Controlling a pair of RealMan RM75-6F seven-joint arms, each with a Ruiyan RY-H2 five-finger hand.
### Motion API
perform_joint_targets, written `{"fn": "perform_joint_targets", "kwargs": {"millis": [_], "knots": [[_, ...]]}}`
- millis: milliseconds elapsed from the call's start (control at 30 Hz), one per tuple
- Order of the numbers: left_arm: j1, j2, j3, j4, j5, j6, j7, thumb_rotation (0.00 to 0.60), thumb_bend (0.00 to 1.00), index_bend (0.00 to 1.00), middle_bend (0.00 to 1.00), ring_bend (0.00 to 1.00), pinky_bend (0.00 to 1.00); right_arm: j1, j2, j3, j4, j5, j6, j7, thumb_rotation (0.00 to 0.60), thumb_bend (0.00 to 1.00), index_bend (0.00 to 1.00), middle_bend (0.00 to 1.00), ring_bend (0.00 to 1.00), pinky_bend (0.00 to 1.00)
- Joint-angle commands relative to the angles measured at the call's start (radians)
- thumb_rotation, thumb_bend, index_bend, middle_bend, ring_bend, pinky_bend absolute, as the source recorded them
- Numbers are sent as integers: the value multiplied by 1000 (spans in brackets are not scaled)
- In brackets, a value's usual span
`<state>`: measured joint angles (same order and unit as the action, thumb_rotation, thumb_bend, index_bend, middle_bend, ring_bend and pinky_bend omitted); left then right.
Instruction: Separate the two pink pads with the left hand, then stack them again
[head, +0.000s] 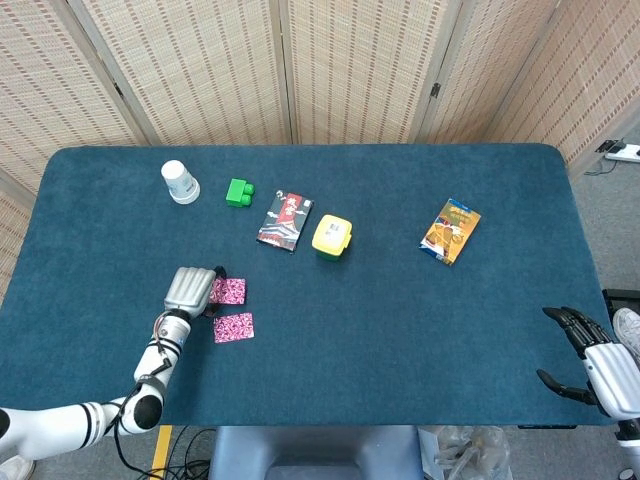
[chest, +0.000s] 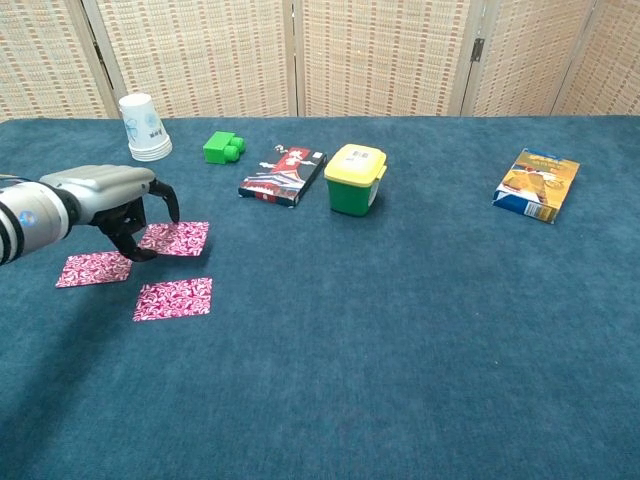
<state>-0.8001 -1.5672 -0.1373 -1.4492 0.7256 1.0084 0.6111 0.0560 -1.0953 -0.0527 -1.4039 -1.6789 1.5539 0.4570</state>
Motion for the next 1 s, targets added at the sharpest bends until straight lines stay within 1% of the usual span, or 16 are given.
{"fn": "perform_joint_targets", "kwargs": {"millis": [33,267,567,733,1000], "knots": [[31,25,25,-52,29,44,-1,600,335,385,970,953,1000,2,0,1,-1,-2,1,0,600,270,97,182,103,165],[76,30,62,-155,46,134,44,600,335,384,971,953,1000,6,6,1,-10,-8,2,-5,600,270,97,182,103,165],[98,5,84,-236,83,185,86,600,335,384,970,953,1000,3,10,1,-13,-7,7,-5,600,270,97,182,103,165],[101,-29,74,-244,52,194,112,600,335,384,971,953,1000,2,9,-1,-8,-9,9,1,600,270,97,182,103,165],[102,-69,60,-212,20,204,140,600,334,384,970,953,1000,1,8,-2,1,-8,11,10,600,270,97,182,103,165]]}}
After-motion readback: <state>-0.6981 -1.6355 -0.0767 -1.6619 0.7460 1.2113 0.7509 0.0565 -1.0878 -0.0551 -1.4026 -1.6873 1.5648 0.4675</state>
